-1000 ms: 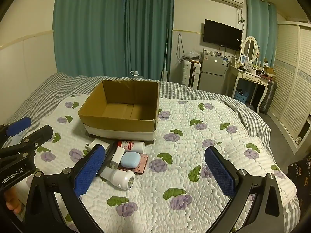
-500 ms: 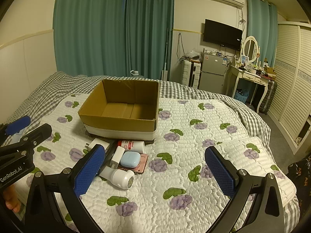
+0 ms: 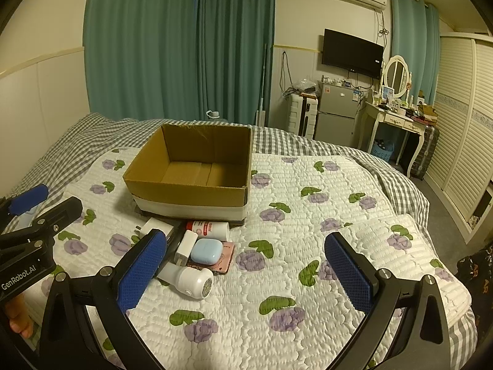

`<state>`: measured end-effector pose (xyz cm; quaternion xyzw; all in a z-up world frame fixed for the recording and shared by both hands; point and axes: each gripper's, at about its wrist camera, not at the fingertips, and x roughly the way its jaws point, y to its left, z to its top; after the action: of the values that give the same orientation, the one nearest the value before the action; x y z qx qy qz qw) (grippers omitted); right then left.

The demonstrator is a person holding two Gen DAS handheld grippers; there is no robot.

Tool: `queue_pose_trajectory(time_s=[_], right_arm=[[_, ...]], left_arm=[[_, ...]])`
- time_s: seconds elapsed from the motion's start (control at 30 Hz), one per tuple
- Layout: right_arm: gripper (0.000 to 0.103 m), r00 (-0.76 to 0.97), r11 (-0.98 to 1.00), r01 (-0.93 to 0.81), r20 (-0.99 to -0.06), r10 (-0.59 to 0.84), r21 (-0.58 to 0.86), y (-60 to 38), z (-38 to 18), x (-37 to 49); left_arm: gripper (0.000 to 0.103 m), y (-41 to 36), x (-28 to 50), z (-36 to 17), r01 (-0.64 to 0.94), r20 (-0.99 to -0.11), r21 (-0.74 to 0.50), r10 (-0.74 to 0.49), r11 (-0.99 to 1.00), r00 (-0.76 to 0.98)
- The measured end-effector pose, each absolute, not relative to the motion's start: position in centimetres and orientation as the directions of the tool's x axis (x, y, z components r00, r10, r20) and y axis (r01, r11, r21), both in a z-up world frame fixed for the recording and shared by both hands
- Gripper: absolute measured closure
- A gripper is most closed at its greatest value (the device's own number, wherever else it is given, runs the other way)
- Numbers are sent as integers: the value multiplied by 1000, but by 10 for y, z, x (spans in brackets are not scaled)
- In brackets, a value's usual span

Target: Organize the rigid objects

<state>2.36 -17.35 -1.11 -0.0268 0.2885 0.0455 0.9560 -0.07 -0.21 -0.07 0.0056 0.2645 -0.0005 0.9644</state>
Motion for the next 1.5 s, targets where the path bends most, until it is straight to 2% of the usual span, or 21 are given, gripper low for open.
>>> queue_pose_trajectory(time_s=[1.5], right_arm=[[0,829,992,-123,-554,82,-38,-169,-11,22]], left_arm=[[25,1,-4,-5,7,-511,11,-1,1000,860]])
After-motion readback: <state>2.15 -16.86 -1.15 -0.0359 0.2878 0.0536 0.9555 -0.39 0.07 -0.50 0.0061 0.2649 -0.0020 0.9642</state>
